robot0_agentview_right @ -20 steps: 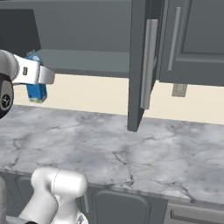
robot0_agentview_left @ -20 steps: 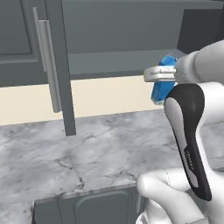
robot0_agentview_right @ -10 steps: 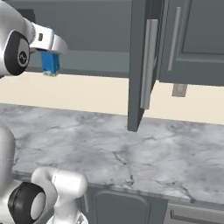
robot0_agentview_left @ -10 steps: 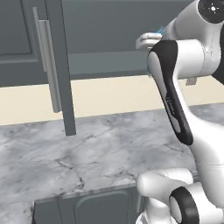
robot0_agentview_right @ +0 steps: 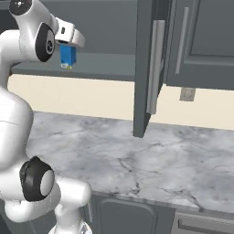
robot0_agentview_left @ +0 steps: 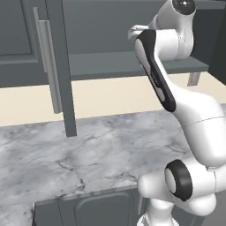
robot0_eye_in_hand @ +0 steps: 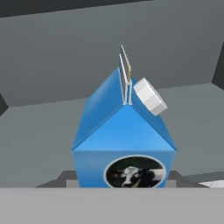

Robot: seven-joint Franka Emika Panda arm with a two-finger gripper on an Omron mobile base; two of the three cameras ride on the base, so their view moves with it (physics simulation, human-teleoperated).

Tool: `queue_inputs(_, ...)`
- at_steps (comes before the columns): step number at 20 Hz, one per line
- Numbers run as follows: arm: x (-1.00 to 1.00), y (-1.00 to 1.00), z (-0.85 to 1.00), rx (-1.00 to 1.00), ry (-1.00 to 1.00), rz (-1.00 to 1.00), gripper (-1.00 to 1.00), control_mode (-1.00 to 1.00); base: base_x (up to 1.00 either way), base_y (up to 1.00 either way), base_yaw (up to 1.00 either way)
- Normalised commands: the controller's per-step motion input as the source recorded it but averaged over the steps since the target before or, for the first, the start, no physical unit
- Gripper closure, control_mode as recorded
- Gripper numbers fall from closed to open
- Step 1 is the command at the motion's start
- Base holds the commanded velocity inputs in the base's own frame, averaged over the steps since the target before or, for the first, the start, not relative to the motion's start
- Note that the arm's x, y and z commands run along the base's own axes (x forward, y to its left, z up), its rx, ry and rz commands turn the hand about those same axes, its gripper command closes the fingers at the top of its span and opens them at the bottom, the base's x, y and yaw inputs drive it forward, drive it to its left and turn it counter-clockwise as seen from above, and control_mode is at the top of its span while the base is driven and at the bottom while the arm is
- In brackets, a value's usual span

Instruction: Pick the milk from the counter and place it in the open cabinet.

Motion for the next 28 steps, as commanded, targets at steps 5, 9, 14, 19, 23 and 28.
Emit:
queue_inputs(5, 0.99, 0.00, -0.13, 0.02, 0.00, 0.00, 1.00, -1.00, 0.00, 0.00, 0.00)
queue_inputs(9, 0.83, 0.00, -0.14, 0.00, 0.05, 0.00, 1.00, -1.00, 0.00, 0.00, 0.00)
queue_inputs(14, 0.41, 0.00, 0.00, 0.00, 0.03, 0.00, 1.00, -1.00, 0.00, 0.00, 0.00)
queue_inputs(19, 0.30, 0.00, -0.04, 0.00, 0.00, 0.00, 1.00, -1.00, 0.00, 0.00, 0.00)
queue_inputs(23, 0.41, 0.00, -0.03, 0.00, -0.03, 0.00, 1.00, -1.00, 0.00, 0.00, 0.00)
queue_inputs(28, 0.28, 0.00, 0.00, 0.00, -0.05, 0.00, 1.00, -1.00, 0.00, 0.00, 0.00)
